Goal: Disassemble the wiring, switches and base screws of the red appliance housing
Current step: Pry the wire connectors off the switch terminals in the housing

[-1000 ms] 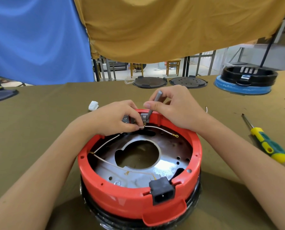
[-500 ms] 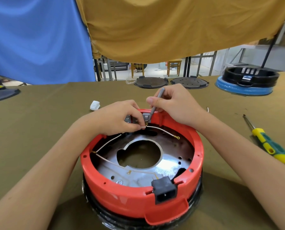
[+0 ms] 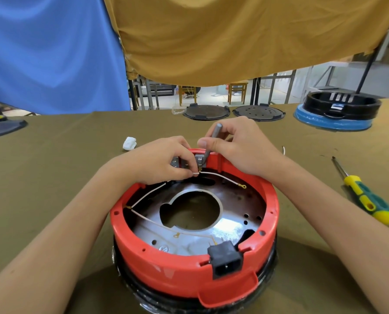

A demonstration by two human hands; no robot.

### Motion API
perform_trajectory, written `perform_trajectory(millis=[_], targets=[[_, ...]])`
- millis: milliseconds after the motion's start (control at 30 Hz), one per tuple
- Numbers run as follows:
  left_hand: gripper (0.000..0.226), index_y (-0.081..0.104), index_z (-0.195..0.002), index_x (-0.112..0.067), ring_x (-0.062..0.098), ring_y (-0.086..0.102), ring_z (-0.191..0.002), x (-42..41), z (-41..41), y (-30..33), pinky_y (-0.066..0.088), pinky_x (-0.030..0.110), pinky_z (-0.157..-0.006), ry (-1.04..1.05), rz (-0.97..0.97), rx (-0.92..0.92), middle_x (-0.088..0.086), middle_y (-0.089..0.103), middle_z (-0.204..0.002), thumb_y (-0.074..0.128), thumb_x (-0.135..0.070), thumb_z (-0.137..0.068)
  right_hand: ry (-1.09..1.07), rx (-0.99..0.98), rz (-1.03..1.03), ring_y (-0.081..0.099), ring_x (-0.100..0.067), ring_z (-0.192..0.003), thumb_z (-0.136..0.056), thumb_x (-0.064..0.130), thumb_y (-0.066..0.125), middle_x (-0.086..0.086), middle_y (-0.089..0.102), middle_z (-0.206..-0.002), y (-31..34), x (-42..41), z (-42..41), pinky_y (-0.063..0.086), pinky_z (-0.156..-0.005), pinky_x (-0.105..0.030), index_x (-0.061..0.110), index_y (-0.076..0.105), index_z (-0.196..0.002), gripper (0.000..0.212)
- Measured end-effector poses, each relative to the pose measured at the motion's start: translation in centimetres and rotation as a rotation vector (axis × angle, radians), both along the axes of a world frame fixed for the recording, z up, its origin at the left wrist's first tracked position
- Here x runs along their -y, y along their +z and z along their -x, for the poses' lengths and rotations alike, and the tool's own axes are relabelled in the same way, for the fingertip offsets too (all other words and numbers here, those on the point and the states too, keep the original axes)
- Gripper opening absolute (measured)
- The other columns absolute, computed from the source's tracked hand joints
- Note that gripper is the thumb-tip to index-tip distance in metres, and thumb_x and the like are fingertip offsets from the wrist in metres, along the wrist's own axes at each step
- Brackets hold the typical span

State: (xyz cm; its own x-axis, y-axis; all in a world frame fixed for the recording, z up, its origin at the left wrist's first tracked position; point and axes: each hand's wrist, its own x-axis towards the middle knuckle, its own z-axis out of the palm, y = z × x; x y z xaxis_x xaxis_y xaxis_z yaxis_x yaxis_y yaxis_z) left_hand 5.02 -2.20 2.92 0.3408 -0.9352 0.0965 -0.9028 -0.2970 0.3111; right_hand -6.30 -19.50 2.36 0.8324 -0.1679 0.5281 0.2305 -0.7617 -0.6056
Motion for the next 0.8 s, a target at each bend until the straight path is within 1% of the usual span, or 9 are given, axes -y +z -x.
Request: perform_trajectory(millis=[100, 167, 300, 367, 467, 533, 600, 733, 800], targets=[[0.009, 0.073, -0.092, -0.039, 0.003, 0.056, -0.097, 0.02, -0.04, -0.04, 0.042, 0.032, -0.096, -0.003, 0.002, 0.009, -0.012, 0.052, -0.11, 0.071, -0.031, -0.088, -0.014, -0.019, -0.05, 0.052, -0.017, -0.061, -0.088, 0.03, 0.075, -0.014, 0.069, -0.072, 0.0, -0.03, -0.25, 0.045, -0.066, -0.033, 0.014, 0.072, -0.075, 0.021], [0.009, 0.073, -0.09, -0.04, 0.001, 0.056, -0.096, 0.07, -0.01, -0.05, 0.042, 0.031, -0.096, -0.005, 0.001, 0.014, -0.012, 0.052, -0.109, 0.071, -0.031, -0.088, -0.018, -0.035, -0.079, 0.052, -0.016, -0.061, -0.089, 0.029, 0.074, -0.011, 0.068, -0.07, 0.02, 0.01, -0.35, 0.046, -0.067, -0.036, 0.014, 0.072, -0.075, 0.021], [0.009, 0.073, -0.09, -0.04, 0.002, 0.056, -0.096, 0.09, -0.02, -0.02, 0.042, 0.032, -0.096, -0.007, 0.004, 0.014, -0.014, 0.051, -0.107, 0.07, -0.031, -0.088, -0.021, -0.046, -0.102, 0.043, -0.001, -0.053, -0.09, 0.03, 0.073, 0.011, 0.055, -0.056, -0.02, 0.25, -0.49, 0.038, -0.059, -0.025, 0.022, 0.069, -0.071, 0.021], [0.009, 0.073, -0.091, -0.04, 0.003, 0.056, -0.097, 0.09, -0.06, -0.02, 0.043, 0.035, -0.097, -0.008, 0.0, 0.011, -0.015, 0.051, -0.108, 0.07, -0.032, -0.088, -0.027, -0.044, -0.101, 0.042, 0.001, -0.051, -0.09, 0.03, 0.072, 0.013, 0.054, -0.054, -0.07, 0.24, -0.54, 0.036, -0.056, -0.02, 0.025, 0.068, -0.07, 0.022], [0.009, 0.073, -0.091, -0.04, 0.004, 0.056, -0.098, 0.03, -0.11, -0.03, 0.043, 0.036, -0.097, -0.008, 0.003, 0.007, -0.014, 0.052, -0.109, 0.07, -0.033, -0.088, -0.027, -0.03, -0.091, 0.045, -0.004, -0.055, -0.091, 0.03, 0.072, 0.005, 0.058, -0.059, -0.08, 0.14, -0.36, 0.039, -0.059, -0.027, 0.021, 0.07, -0.072, 0.02], [0.009, 0.074, -0.092, -0.039, 0.005, 0.056, -0.099, 0.04, -0.18, -0.04, 0.043, 0.037, -0.098, -0.006, 0.004, -0.001, -0.014, 0.052, -0.109, 0.07, -0.032, -0.088, -0.022, -0.011, -0.058, 0.055, -0.016, -0.062, -0.09, 0.029, 0.073, -0.007, 0.066, -0.068, -0.09, 0.06, -0.13, 0.045, -0.067, -0.035, 0.016, 0.071, -0.075, 0.02], [0.009, 0.074, -0.092, -0.039, 0.005, 0.056, -0.099, 0.07, -0.22, -0.04, 0.043, 0.037, -0.099, -0.004, 0.001, -0.002, -0.016, 0.051, -0.109, 0.07, -0.033, -0.088, -0.004, 0.006, -0.006, 0.063, -0.026, -0.075, -0.089, 0.028, 0.073, -0.01, 0.071, -0.076, -0.03, -0.03, 0.17, 0.047, -0.076, -0.04, 0.015, 0.073, -0.078, 0.018], [0.009, 0.073, -0.091, -0.04, 0.004, 0.056, -0.099, 0.12, -0.21, -0.05, 0.043, 0.037, -0.098, -0.002, 0.006, -0.002, -0.018, 0.05, -0.108, 0.07, -0.033, -0.088, 0.013, 0.002, 0.036, 0.065, -0.025, -0.077, -0.089, 0.028, 0.073, -0.007, 0.072, -0.076, 0.16, 0.03, 0.29, 0.048, -0.077, -0.041, 0.015, 0.074, -0.079, 0.017], [0.009, 0.074, -0.091, -0.04, 0.004, 0.056, -0.099, 0.11, -0.2, -0.09, 0.043, 0.036, -0.098, -0.005, 0.009, 0.0, -0.015, 0.051, -0.109, 0.071, -0.032, -0.088, 0.007, -0.012, 0.004, 0.062, -0.02, -0.068, -0.089, 0.029, 0.074, -0.007, 0.07, -0.072, 0.21, 0.1, 0.13, 0.049, -0.071, -0.038, 0.016, 0.073, -0.077, 0.018]])
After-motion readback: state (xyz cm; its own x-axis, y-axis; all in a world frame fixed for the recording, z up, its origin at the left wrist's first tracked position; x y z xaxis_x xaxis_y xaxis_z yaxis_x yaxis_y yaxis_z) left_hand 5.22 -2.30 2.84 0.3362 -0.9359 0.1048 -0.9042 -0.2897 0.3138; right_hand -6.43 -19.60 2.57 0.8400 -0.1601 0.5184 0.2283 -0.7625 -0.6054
